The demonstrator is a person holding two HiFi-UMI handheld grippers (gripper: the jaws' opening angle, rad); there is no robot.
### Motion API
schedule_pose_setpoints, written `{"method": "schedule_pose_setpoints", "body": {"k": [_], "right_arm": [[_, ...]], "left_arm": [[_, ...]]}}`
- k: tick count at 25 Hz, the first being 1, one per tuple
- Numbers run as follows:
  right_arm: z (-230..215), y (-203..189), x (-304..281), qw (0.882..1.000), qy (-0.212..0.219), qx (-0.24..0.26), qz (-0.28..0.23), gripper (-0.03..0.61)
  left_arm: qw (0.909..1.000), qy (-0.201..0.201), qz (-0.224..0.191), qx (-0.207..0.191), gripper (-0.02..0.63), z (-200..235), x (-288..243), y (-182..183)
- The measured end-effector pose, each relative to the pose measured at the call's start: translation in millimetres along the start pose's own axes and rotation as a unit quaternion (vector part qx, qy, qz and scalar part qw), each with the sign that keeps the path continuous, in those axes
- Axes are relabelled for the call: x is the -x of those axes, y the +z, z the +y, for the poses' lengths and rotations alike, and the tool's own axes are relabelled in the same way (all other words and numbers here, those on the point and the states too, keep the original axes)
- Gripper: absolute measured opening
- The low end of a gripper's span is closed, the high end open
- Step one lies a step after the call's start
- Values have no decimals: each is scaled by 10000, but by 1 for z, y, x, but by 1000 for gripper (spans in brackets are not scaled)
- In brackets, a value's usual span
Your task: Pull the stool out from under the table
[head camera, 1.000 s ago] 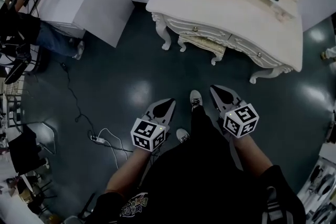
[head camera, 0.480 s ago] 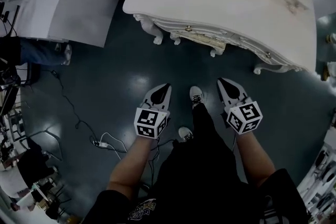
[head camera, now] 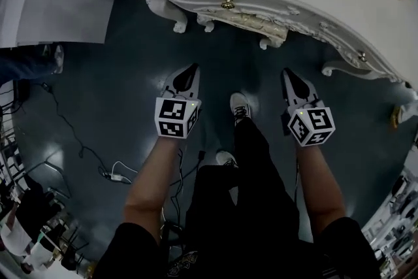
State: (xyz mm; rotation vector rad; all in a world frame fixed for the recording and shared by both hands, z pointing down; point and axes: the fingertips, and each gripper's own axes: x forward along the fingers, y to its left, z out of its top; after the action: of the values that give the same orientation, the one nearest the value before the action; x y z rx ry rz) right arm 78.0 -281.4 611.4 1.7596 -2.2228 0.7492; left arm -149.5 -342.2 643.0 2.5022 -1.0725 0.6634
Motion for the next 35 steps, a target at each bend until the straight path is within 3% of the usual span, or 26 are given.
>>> {"method": "schedule_pose_setpoints", "body": {"k": [5, 8, 11, 15, 21, 28, 35], "right_arm": [[-38, -53, -38, 9994, -231, 151, -188, 28], [-60, -87, -59, 9993, -250, 152, -233, 32], [-81, -115, -84, 9991, -261, 222, -262, 99], [-108, -131, -121, 9982, -384, 334, -323, 146], [-155, -155, -165, 9945, -869, 554, -173, 266], [-181, -161, -194, 9918, -1020, 669, -368, 282], [-182, -167, -208, 9922, -958, 754, -262, 282]], "left_arm": [[9996, 119, 5, -252, 20, 31, -69, -53], [9995, 208, -17, -226, 112, 52, -108, -82], [9994, 261, -129, -168, 129, 69, -142, -100], [9984, 306, -269, -383, 178, 93, -181, -103], [9969, 408, -127, -665, 281, 125, -237, -113], [9964, 460, -189, -685, 298, 149, -285, -113], [9945, 315, -70, -997, 299, 149, -317, -112]]}}
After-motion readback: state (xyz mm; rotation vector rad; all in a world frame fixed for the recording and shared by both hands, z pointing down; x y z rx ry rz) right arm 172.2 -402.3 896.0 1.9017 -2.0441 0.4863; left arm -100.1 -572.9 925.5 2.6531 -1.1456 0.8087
